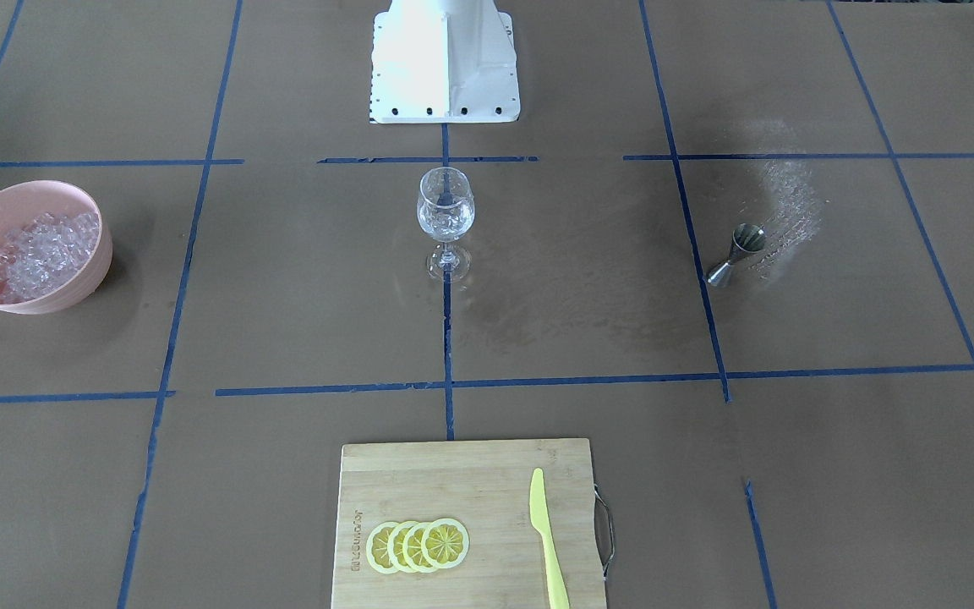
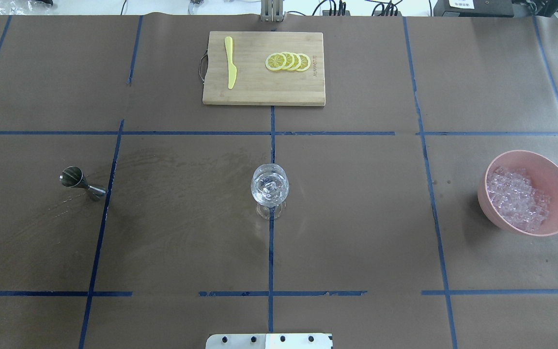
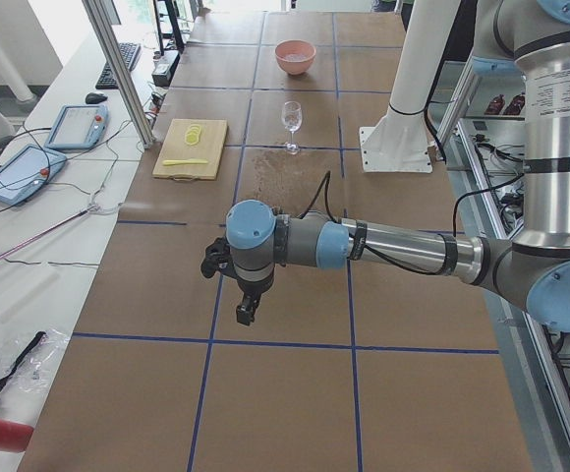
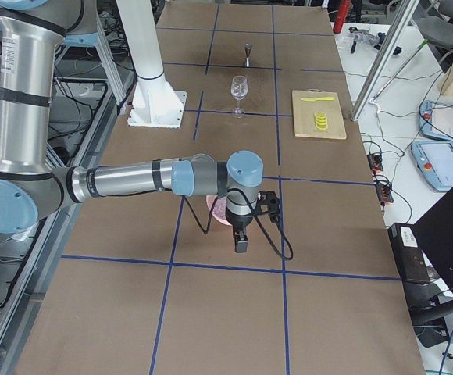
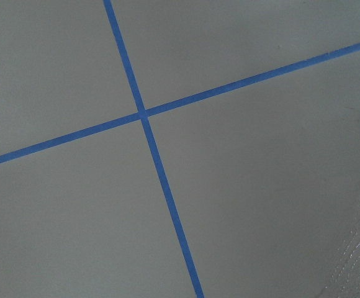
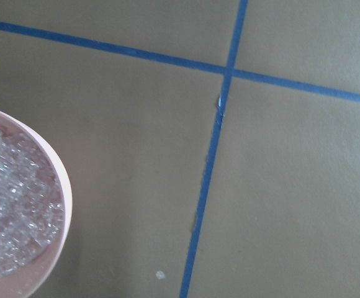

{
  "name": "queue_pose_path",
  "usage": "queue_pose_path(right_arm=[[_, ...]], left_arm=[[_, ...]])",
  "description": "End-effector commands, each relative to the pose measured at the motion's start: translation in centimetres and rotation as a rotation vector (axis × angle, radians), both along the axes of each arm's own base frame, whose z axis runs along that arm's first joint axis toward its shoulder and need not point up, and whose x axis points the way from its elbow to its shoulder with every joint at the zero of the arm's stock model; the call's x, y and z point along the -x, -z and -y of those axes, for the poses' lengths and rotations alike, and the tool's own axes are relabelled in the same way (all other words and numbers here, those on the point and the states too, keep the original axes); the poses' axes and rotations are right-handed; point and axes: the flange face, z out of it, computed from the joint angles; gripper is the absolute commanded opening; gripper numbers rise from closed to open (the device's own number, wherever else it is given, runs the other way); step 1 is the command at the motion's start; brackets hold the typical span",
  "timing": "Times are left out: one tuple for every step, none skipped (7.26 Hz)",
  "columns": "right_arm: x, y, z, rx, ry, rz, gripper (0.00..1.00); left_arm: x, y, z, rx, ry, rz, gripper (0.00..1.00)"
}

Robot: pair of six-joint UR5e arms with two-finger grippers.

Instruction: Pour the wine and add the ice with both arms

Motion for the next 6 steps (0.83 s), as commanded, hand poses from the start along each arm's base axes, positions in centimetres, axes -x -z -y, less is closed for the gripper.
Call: queue_pose_path(right_arm=[[-0.8, -2.2, -1.3, 0.049, -0.018, -0.004, 1.0], [-0.8, -2.3, -1.3, 0.055, -0.024, -0.004, 1.0], [-0.8, -2.2, -1.3, 0.052, -0.024, -0.002, 1.0], [-0.8, -1.9, -1.0, 0.047, -0.025, -0.001, 1.0], [-0.8, -1.8, -0.9, 0.044, -0.025, 0.001, 1.0], [-0.8, -1.8, -1.0, 0.046, -0.025, 0.001, 1.0]], left_arm=[[0.3, -1.1, -0.8, 0.03, 0.007, 0.006, 1.0], [0.4, -2.3, -2.3, 0.056, 0.009, 0.007, 1.0], [0.6, -2.4, -2.8, 0.061, 0.013, 0.006, 1.0], [0.6, -2.8, -2.9, 0.069, 0.014, 0.006, 1.0], [0.7, -2.9, -3.0, 0.072, 0.015, 0.006, 1.0], [0.6, -3.0, -3.0, 0.073, 0.014, 0.007, 1.0]])
